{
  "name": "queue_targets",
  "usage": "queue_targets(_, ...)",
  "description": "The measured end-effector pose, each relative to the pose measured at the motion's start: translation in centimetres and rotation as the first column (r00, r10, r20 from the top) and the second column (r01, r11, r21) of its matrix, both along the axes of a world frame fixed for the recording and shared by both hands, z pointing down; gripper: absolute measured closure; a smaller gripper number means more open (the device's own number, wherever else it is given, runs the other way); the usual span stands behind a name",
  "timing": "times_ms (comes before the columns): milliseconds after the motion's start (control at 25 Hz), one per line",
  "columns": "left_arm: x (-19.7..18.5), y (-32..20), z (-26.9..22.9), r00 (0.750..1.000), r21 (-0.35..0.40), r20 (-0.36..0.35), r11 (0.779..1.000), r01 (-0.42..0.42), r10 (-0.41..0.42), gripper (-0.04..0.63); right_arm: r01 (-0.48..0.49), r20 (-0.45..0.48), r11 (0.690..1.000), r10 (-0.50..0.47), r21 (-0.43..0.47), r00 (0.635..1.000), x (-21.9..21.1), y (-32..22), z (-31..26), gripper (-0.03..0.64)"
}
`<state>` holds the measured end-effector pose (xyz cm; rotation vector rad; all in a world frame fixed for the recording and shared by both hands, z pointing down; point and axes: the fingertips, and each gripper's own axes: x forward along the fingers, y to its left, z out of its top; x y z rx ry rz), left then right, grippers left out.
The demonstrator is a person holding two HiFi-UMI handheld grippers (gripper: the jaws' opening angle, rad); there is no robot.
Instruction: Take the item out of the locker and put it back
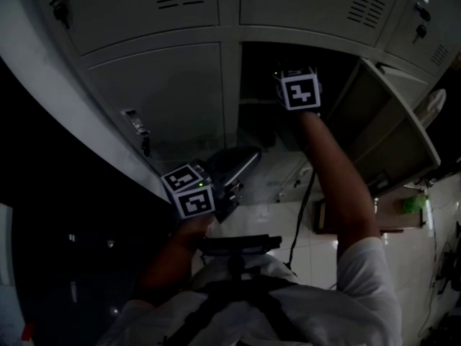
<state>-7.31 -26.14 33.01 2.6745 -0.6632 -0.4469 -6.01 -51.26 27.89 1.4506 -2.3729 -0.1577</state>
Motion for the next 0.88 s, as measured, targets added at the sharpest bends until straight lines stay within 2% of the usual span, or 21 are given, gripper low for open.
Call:
queue_targets(280,0.2,0.9,0.0,1.000,0.000,-0.006,1.000,-0.002,0.002,0.598,-0.011,0.030,0.999,0.009,0.053,1.000,1.2,2.4,-1.4,0.374)
queue_targets(880,0.7,4.3,0.2,1.000,-0.019,-0.024,1.000,-0.019,0.018,0.598,0.046,0.147,0.997,-0.054,0.060,0.988,3.9,11.2,-1.5,0.374)
